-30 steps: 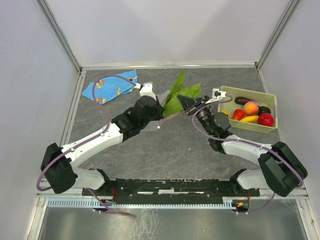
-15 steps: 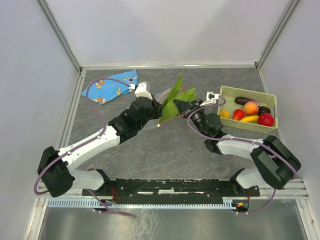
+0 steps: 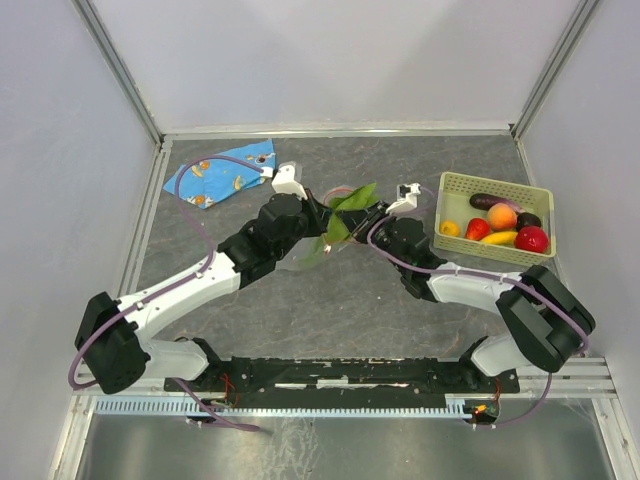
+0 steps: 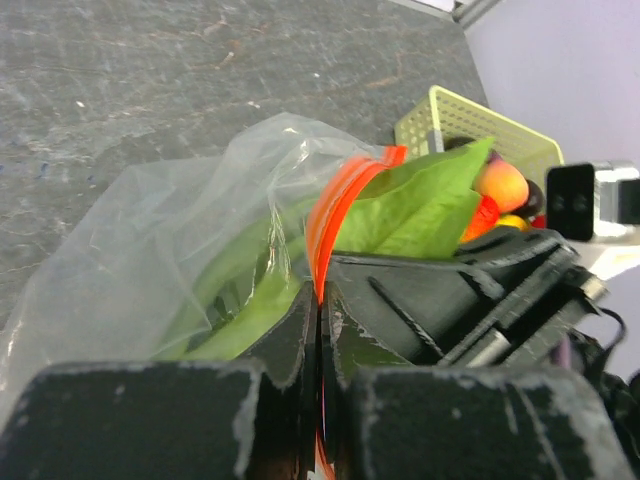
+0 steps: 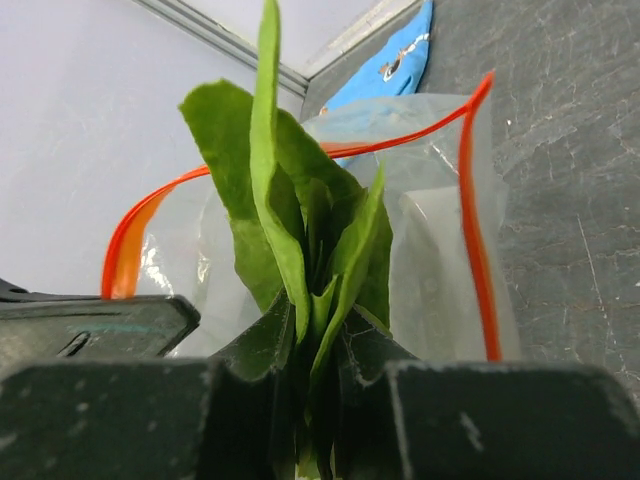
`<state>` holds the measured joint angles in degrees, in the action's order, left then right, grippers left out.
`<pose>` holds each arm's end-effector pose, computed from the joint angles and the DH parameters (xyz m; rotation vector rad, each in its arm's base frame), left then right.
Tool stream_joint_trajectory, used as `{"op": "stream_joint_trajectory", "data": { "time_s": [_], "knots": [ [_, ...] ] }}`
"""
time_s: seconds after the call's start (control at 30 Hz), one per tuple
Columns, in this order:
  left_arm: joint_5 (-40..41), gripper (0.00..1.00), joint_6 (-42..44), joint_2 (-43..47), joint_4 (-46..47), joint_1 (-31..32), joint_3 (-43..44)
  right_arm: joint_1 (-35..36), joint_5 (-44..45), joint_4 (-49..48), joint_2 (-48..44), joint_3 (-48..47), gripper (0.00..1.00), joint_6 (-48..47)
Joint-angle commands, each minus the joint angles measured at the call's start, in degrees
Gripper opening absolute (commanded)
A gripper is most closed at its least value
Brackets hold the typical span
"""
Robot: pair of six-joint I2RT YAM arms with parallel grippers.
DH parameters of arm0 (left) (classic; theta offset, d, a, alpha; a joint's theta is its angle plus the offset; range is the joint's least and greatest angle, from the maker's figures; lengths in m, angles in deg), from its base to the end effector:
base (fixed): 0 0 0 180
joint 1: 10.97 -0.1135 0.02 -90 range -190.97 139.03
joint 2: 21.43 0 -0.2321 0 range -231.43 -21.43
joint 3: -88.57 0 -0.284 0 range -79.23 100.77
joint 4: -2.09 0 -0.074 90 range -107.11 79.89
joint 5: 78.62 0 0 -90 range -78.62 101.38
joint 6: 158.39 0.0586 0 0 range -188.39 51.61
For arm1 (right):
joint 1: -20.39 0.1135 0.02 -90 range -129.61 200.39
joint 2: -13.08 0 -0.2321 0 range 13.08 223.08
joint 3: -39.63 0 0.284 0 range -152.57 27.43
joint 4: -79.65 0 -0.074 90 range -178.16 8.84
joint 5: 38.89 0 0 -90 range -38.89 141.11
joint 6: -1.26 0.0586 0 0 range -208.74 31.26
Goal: Place the food in the zip-top bag and seal the zipper
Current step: Place the fake vegetable in the zipper food storage bag.
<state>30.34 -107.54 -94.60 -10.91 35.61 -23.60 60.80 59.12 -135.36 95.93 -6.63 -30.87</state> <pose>0.2602 -0.2472 0.2685 -0.1067 1.9332 -0.7089 0.2726 0.2214 0.1709 0.3800 1.6966 1.1968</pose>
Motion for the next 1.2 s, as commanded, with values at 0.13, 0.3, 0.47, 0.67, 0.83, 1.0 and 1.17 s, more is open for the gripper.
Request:
{"op": "stream_joint_trajectory", "data": {
  "time_s": [0.13,0.3,0.47,0.67,0.83,1.0,1.17],
  "knots": [
    [-7.5,0.03,5.6,-0.3,6.6,-0.2,0.1,0.3,-7.1,4.0,3.8,-6.6,0.07,1.3],
    [-11.6,0.03,8.2,-0.5,7.7,-0.2,0.0,0.4,-9.7,8.2,6.0,-9.5,0.07,1.5],
    [-17.4,0.03,10.7,-1.1,8.4,-0.2,-0.5,0.3,-11.9,14.2,6.9,-13.0,0.14,-0.5],
    [-22.6,0.03,15.2,-0.7,6.4,-0.1,-1.2,-0.3,-15.1,22.8,8.4,-18.1,0.21,-4.3],
    [-24.2,0.03,18.0,0.8,3.3,0.1,-2.7,-2.2,-20.9,26.6,10.7,-21.6,0.34,-6.8],
    [-12.1,0.03,14.3,3.6,-1.0,0.0,-3.8,-3.5,-23.7,30.0,9.1,-22.2,0.51,-10.0],
    [-4.5,0.03,10.6,5.1,-4.2,-0.7,-2.9,-4.9,-25.9,37.6,5.7,-23.9,0.63,-14.8]
  ]
}}
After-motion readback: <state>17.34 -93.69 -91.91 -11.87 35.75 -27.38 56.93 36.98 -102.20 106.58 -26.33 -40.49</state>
